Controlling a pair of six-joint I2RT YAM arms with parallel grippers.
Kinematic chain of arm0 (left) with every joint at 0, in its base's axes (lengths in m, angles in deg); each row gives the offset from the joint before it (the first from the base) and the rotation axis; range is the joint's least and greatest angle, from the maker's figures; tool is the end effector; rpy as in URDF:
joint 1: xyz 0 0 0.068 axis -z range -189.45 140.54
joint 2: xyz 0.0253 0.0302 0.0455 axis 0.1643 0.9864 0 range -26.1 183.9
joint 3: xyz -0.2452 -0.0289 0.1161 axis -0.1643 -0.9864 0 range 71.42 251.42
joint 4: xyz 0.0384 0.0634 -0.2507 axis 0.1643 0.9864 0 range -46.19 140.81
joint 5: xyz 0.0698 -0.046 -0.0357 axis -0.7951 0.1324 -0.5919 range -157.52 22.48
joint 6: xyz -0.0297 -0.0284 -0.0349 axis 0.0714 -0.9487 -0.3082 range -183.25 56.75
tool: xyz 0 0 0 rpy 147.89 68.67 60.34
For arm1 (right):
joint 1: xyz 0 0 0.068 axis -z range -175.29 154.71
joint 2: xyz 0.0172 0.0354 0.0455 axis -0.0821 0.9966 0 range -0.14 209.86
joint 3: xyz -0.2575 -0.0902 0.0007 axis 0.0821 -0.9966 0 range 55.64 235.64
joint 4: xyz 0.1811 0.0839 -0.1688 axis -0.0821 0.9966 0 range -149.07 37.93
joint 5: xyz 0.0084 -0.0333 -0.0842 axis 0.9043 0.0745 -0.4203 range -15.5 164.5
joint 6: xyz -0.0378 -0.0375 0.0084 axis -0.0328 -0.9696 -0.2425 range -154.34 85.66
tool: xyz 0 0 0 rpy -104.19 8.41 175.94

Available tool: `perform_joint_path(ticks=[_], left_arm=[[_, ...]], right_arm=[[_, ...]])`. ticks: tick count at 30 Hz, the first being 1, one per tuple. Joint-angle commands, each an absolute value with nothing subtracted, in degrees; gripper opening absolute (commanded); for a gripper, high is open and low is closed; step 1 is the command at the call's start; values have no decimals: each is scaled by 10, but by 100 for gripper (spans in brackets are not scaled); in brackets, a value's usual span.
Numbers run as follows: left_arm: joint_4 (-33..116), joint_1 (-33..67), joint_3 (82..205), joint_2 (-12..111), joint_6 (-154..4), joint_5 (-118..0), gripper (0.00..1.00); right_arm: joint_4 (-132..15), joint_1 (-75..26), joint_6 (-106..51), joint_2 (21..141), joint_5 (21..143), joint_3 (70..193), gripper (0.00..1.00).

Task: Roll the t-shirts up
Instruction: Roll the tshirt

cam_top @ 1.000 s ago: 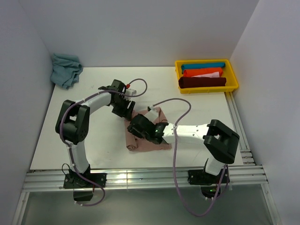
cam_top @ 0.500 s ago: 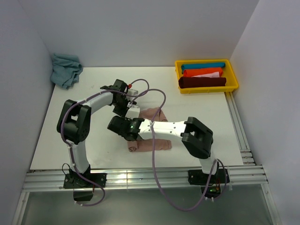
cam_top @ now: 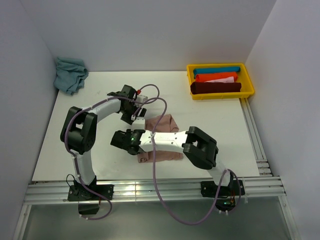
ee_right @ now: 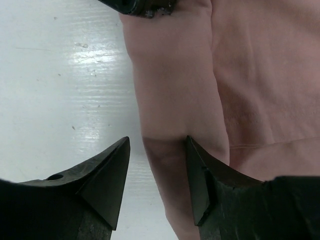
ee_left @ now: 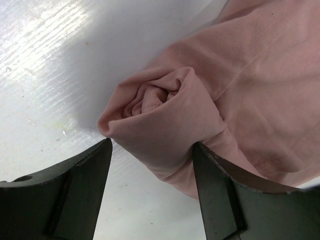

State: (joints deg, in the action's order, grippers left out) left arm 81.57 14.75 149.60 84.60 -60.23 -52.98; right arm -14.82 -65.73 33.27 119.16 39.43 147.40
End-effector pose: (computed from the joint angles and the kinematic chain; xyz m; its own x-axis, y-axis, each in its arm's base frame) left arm 0.3508 -0.1675 0.1774 -0.8324 0.4301 -0.3495 0.5187 0.8266 -0.2182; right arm 0.1621 0.3950 0.1857 -0.7787 0.0689 -0.6236 0.0232 0.9964 0.0810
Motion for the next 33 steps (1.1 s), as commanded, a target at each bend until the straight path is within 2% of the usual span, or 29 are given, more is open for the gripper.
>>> perform_joint_path(ticks=[1, 10, 14, 19, 27, 33], left_arm=[[755, 149, 1475, 799, -618, -545, 71], [604, 105, 1370, 666, -655, -550, 77], [546, 57, 1326, 612, -685, -530, 85], [487, 2, 1274, 547, -729, -549, 99], [392, -20, 1182, 466, -755, -514, 99], [337, -20, 1119, 466, -776, -444, 99]], right_arm=[[-102, -662, 344, 1210, 387, 1474, 57], [-92, -661, 344, 1233, 403, 1482, 58], [-99, -662, 346, 1239, 410, 1477, 58], [-127, -661, 342, 1234, 422, 1467, 58], [-185, -655, 352, 1194, 448, 1396, 58], [-264, -652, 355, 1154, 477, 1332, 57]])
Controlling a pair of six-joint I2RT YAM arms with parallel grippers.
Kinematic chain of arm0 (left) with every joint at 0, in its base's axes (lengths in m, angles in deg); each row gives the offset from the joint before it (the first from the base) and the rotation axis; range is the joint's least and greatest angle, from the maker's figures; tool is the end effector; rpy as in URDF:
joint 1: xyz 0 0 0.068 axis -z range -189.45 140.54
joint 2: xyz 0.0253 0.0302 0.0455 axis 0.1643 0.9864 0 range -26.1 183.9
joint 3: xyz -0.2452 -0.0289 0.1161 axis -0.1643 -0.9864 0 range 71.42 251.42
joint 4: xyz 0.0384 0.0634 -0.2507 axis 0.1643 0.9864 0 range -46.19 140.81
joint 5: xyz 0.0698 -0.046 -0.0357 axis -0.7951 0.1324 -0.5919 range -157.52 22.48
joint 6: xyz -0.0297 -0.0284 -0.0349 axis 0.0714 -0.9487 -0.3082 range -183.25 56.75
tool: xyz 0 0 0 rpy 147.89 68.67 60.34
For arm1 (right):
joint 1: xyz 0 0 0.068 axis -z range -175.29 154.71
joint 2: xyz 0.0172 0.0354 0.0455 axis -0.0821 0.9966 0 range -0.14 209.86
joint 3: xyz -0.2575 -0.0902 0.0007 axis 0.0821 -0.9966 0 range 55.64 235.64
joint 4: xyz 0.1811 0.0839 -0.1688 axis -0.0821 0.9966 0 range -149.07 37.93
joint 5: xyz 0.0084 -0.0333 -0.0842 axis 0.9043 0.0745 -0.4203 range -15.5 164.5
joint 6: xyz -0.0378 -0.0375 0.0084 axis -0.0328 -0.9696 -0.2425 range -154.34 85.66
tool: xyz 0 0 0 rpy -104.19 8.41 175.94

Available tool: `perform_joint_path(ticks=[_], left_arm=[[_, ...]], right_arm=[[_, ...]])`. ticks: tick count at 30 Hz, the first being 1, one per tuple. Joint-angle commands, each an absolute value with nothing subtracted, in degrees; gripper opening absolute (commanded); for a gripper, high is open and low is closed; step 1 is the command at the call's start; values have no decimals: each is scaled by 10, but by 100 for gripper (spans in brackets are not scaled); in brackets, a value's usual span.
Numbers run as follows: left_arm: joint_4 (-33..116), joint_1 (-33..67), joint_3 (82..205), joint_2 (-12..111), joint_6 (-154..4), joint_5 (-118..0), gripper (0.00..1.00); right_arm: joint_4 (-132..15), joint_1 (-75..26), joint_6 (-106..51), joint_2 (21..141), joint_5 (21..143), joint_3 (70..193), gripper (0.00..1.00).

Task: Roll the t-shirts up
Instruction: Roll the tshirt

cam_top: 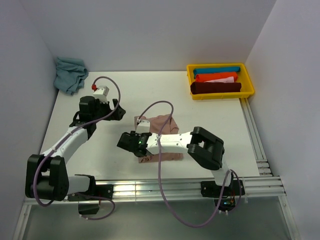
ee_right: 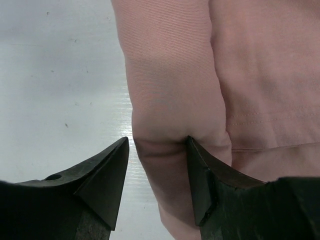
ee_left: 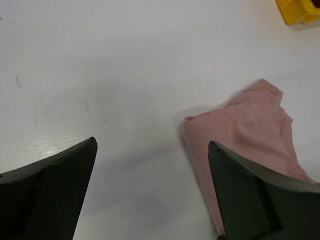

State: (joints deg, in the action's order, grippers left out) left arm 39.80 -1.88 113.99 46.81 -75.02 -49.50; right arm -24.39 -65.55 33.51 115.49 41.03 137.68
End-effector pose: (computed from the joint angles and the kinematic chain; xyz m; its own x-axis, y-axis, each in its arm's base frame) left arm 0.2768 -0.0479 0.2461 -0.5120 -0.1276 -0.8494 0.3021 0.8990 -0.3171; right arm 0.1569 0.3792 0.1697 -0.7817 0.1093 -0.6140 0.0206 0.9885 0.1497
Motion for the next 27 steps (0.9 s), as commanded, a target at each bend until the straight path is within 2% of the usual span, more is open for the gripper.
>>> perform_joint_path(ticks=[1, 6, 12, 20, 27], left_arm=[[328, -20, 1113, 469, -782, -440, 99], [317, -20, 1112, 515, -783, -361, 99], [301, 6, 1094, 539, -776, -346, 99], [334, 56, 1115, 558, -743, -375, 99], [377, 58, 1143, 582, -732, -376, 99]], right_arm=[[-272, -651, 358, 1151, 478, 1321, 57], [-285, -649, 371, 1130, 479, 1290, 52], [-226, -656, 377, 1108, 436, 1290, 55], [-194, -662, 366, 1117, 422, 1301, 57], [-94, -669, 364, 1175, 409, 1372, 60]])
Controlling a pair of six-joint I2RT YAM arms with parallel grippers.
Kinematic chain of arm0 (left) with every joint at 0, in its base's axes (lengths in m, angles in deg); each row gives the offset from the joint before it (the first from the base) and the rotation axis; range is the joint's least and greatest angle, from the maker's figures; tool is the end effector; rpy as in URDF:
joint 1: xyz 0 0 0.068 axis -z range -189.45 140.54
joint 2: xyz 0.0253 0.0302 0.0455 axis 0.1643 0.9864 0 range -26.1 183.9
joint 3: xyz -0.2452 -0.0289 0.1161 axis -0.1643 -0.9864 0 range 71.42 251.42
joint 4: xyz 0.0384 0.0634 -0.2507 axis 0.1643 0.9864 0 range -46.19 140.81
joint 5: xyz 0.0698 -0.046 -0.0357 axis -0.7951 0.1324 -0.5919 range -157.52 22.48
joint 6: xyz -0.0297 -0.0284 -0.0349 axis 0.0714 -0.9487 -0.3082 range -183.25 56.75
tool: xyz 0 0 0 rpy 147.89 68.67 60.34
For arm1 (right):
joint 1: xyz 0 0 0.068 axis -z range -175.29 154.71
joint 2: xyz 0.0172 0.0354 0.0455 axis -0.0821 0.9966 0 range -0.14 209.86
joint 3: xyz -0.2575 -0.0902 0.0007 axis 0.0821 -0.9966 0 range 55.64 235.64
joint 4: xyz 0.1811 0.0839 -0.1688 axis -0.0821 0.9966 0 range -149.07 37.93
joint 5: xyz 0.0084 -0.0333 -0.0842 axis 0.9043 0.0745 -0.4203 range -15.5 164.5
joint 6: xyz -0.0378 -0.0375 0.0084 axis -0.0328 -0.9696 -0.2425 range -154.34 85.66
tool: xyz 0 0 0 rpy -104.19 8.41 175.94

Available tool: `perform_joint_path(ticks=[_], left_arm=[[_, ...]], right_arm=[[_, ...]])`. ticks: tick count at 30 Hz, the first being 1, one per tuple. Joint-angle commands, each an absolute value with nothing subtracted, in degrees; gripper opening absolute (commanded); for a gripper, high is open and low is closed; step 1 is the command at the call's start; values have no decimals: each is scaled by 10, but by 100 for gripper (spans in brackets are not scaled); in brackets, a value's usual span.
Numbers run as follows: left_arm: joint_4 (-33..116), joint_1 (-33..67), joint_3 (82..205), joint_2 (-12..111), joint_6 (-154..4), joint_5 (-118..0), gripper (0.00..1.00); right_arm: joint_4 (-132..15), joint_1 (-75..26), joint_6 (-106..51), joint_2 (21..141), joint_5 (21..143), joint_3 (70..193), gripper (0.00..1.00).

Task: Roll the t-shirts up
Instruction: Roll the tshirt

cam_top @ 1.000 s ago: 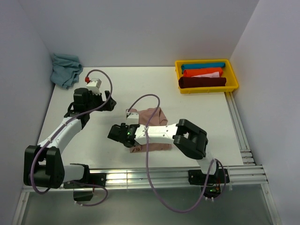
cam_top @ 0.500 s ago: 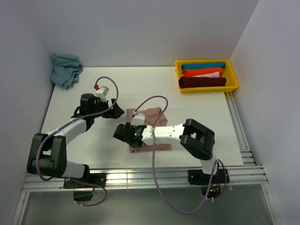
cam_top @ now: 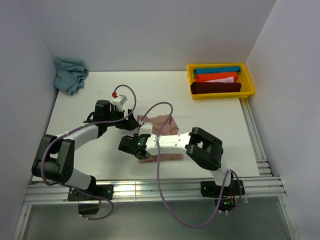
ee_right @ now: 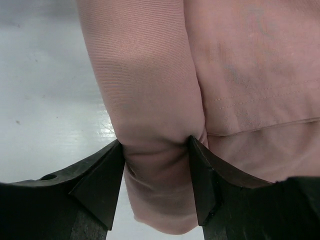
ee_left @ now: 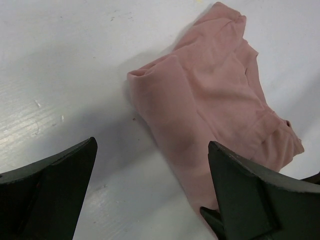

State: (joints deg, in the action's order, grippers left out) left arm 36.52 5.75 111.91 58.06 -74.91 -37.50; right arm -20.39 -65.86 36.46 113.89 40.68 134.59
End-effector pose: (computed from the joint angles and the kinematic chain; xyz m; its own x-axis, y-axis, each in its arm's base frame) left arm 0.2810 -0.0948 0.1882 -0.6850 0.0048 -0.7285 0.4874 0.7463 -0.4533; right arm 0.1489 0.3626 0.1635 -0.7961 0.1019 -0.5966 0.0611 0.9942 0.0884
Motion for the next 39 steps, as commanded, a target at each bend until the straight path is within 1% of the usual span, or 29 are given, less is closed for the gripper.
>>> perform_joint_path(ticks=[1, 3, 6, 9, 10, 12, 13, 14, 19, 24, 28, 30, 35, 39], left_arm=[[377, 58, 1142, 581, -731, -375, 99], [379, 57, 1141, 575, -729, -372, 99], [386, 57, 1141, 573, -726, -369, 99], [393, 57, 1148, 575, -726, -357, 99], [395, 57, 1151, 578, -725, -352, 99], [404, 57, 1156, 583, -724, -349, 99], [406, 57, 1161, 586, -722, -350, 99], [410, 57, 1162, 589, -719, -351, 99], [420, 57, 1170, 593, -716, -364, 99], [424, 56, 1173, 590, -714, -356, 99], [421, 56, 1172, 592, -716, -353, 99], [424, 57, 1177, 598, -716, -350, 99], [427, 57, 1182, 610, -719, -346, 99], [425, 57, 1183, 612, -720, -343, 99]], right_arm=[[-86, -669, 364, 1190, 409, 1381, 60], [-71, -672, 365, 1201, 408, 1396, 60], [-83, -673, 362, 1202, 412, 1385, 58], [-111, -672, 363, 1185, 413, 1361, 50], [-120, -673, 364, 1170, 413, 1353, 41], [-166, -673, 356, 1151, 419, 1319, 38], [-184, -671, 349, 1130, 424, 1306, 35], [-199, -670, 344, 1118, 436, 1295, 33], [-300, -655, 327, 1050, 464, 1212, 31], [-352, -651, 339, 1013, 476, 1146, 31], [-423, -651, 352, 976, 494, 1096, 30], [-460, -652, 351, 968, 502, 1072, 30], [-520, -650, 341, 964, 531, 1056, 29], [-624, -639, 342, 957, 577, 1025, 28]])
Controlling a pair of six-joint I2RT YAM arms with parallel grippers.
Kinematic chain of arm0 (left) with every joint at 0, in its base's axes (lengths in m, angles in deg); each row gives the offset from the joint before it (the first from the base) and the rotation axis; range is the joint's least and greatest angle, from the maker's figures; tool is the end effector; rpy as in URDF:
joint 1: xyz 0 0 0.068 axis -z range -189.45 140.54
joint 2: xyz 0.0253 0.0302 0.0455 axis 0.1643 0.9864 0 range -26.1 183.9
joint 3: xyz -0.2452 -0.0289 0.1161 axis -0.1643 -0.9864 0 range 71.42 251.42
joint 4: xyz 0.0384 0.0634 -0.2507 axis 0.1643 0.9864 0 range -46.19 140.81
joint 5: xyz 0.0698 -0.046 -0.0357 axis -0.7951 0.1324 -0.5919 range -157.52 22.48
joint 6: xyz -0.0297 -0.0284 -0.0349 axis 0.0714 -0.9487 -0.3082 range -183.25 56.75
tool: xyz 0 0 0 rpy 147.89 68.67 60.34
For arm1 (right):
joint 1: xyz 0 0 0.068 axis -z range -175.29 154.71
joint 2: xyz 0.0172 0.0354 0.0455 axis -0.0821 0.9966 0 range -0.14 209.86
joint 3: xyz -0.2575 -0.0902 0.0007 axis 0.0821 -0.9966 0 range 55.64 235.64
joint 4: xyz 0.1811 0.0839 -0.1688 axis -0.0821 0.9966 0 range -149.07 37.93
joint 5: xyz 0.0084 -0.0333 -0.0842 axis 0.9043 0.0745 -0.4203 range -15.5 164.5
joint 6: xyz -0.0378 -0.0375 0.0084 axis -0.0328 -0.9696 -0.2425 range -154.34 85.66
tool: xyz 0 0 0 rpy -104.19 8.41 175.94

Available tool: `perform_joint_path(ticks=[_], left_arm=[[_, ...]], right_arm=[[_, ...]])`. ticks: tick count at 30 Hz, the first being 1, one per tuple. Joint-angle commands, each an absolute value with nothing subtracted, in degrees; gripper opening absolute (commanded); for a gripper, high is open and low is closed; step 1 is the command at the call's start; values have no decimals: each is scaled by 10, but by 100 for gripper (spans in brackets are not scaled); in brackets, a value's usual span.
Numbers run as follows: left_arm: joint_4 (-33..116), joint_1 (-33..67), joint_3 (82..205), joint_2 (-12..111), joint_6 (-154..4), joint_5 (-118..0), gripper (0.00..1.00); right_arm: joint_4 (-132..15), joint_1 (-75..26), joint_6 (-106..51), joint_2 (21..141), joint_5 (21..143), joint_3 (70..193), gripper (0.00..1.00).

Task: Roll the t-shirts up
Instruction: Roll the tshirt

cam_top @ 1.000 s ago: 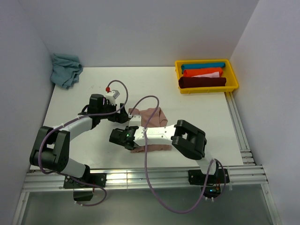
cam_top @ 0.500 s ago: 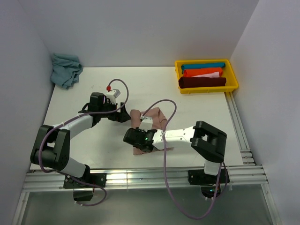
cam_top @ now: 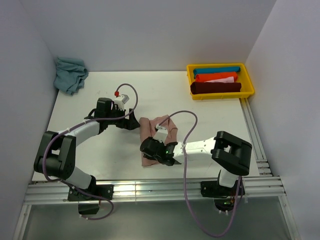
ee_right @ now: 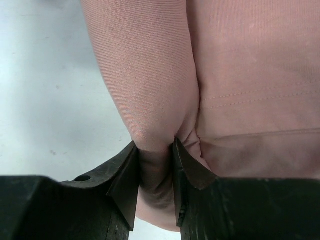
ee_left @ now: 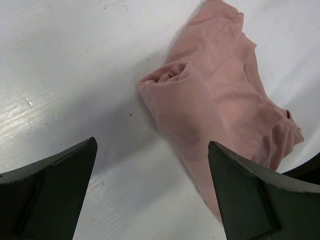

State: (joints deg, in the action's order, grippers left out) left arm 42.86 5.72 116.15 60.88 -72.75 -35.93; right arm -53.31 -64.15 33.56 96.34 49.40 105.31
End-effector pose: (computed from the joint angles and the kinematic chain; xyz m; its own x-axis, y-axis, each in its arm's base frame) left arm 0.2905 -0.0981 0.1880 -0.7277 0.0517 -0.6839 0.4894 0.7378 -0.4650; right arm 0.1316 0.2985 0.1540 -0.8042 0.2468 -0.5407 -0.0174 0.8996 0.4364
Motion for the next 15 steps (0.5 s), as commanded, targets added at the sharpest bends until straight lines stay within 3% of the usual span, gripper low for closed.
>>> perform_joint_path(ticks=[1, 9, 15], left_arm=[[425, 57, 1183, 613, -720, -343, 99], [414, 58, 1181, 614, -720, -340, 99], [435, 72, 1206, 643, -711, -391, 100]], right_arm=[[-648, -631, 343, 957, 589, 1015, 28], [-882, -577, 390, 981, 703, 936, 26], [-952, -550, 426, 1009, 724, 916, 25]])
